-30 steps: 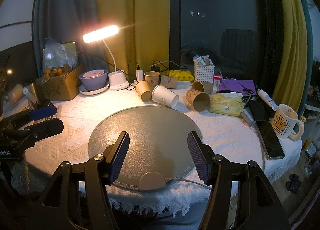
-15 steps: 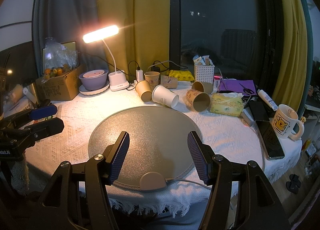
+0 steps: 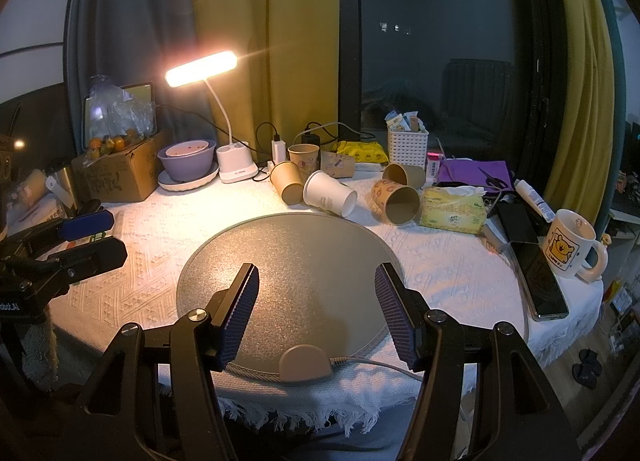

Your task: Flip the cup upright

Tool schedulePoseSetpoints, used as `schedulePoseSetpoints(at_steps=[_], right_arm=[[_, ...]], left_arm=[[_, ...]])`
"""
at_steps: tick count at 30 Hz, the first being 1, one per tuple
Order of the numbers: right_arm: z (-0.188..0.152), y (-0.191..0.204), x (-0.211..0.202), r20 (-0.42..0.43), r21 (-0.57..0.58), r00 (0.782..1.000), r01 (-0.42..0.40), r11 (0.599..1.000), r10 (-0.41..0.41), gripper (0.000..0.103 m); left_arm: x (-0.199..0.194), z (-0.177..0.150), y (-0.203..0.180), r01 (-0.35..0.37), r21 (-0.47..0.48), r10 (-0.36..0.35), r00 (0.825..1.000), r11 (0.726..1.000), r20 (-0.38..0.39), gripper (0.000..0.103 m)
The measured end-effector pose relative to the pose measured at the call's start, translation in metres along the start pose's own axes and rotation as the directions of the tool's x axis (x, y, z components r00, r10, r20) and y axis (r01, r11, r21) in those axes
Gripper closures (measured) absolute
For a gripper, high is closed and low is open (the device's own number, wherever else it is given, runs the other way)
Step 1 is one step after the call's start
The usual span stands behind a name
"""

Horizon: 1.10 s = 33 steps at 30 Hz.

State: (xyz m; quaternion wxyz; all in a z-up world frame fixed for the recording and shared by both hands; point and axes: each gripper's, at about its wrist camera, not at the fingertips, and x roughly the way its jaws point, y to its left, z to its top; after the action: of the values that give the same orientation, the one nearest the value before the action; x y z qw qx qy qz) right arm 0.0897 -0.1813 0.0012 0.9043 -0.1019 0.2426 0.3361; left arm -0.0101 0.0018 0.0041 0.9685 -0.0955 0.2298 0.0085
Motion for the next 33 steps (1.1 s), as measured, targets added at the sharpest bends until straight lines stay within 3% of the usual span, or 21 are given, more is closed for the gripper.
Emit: schedulePoseSetpoints(at_steps=[25, 33], right_arm=[[0.000, 0.000, 0.001, 0.000, -0.001, 1.000, 0.001, 1.000, -0.001, 0.040], [0.004, -0.007, 0.015, -0.020, -0.009, 1.000, -0.010, 1.000, 0.010, 0.040]], left_arm=[[0.003, -0.002, 0.003, 0.013, 0.009, -0.013, 1.000, 1.000, -0.016, 0.016], [0.034, 0.009, 0.005, 0.028, 0.034, -0.026, 0.998, 0.999, -0.048, 0.016]])
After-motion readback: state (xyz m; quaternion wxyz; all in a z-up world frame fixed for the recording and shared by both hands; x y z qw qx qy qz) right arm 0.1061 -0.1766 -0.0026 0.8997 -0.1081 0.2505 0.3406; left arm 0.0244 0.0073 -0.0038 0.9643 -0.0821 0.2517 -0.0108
